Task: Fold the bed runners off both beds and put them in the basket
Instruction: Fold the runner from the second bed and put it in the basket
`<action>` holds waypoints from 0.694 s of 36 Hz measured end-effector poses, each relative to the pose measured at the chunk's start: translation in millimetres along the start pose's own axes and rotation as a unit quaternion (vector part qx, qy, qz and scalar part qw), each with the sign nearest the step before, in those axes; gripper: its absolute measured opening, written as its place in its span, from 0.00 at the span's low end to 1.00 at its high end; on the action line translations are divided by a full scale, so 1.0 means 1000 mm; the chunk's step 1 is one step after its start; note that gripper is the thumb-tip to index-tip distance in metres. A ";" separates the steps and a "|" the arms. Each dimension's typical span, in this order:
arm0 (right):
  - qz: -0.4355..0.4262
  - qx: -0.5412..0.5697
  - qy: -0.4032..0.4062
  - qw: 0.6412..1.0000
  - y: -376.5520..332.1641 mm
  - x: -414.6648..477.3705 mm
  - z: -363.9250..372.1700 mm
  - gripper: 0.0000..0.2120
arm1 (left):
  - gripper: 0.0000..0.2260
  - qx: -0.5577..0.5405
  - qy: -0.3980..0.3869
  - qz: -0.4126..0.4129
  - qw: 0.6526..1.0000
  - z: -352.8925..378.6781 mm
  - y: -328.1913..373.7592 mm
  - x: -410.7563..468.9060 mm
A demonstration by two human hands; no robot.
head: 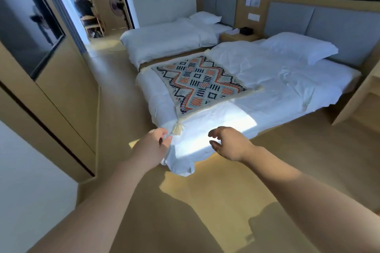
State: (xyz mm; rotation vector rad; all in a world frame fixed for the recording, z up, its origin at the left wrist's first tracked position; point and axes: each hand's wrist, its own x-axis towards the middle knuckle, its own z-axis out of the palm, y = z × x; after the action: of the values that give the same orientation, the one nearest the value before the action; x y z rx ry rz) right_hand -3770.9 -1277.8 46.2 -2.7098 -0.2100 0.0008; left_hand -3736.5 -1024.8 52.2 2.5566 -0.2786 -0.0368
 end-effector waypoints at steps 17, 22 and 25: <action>0.043 0.037 0.045 0.997 -0.023 0.213 0.028 0.15 | 0.17 0.015 -0.022 0.061 0.998 -0.051 -0.090 0.188; 0.027 0.076 0.061 0.995 -0.019 0.312 0.035 0.11 | 0.16 0.024 0.000 0.068 0.997 -0.072 -0.113 0.267; 0.034 0.088 0.070 0.993 -0.021 0.367 0.032 0.11 | 0.16 0.050 -0.004 0.073 0.996 -0.087 -0.128 0.310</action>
State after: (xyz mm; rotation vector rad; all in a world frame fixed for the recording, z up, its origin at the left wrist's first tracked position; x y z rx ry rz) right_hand -3411.9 -1191.9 37.3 -2.5268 -0.0731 -0.1442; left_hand -3401.3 -937.7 66.2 2.6279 -0.4814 0.0214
